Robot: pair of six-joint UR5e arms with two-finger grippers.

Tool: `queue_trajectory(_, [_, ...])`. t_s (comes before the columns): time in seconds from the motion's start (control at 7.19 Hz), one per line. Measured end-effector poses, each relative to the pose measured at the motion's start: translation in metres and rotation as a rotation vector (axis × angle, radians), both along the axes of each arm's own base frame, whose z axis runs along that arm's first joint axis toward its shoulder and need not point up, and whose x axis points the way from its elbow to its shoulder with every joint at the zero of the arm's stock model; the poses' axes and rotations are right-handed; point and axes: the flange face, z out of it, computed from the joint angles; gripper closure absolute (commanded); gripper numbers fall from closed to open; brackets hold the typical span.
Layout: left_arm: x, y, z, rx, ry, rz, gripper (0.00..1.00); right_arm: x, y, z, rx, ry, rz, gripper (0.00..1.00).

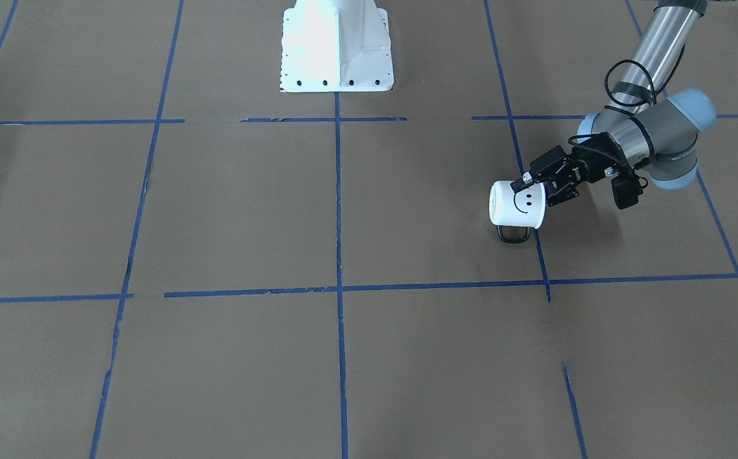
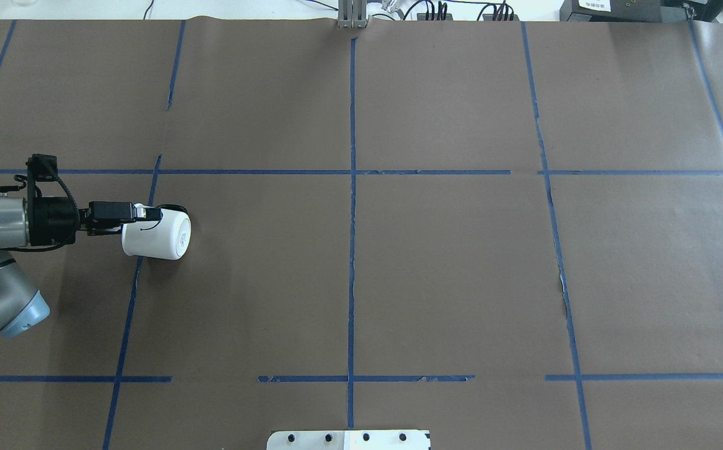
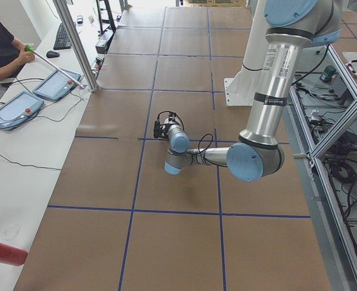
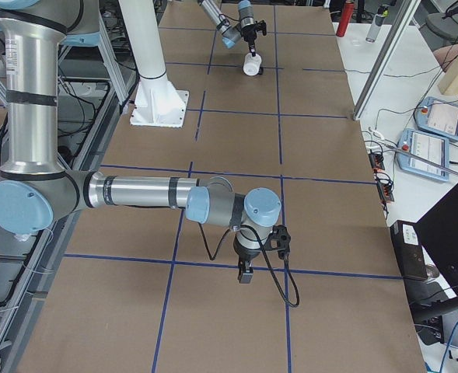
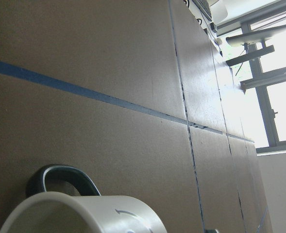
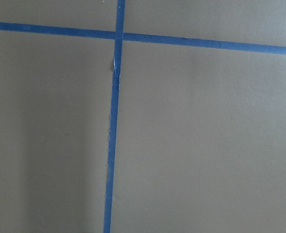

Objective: Flip mug
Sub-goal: 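Insert the left gripper into the mug rim and close on it, then lift the mug with the left gripper and swing it toward the table center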

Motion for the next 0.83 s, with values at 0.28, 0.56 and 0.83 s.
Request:
queue_trajectory(0.28, [-0.004, 0.005, 0.001, 0.01, 0.024, 0.004, 1.0, 0.0, 0.0, 0.0, 0.0, 0.0, 0.0, 0.0])
queue_trajectory(0.56, [-0.01, 0.01, -0.006, -0.011, 0.075, 0.019, 1.0, 0.0, 0.0, 0.0, 0.0, 0.0, 0.0, 0.0])
queue_trajectory(0.83, [-0.014, 0.013, -0.021, -0.05, 0.132, 0.038, 1.0, 0.0, 0.0, 0.0, 0.0, 0.0, 0.0, 0.0])
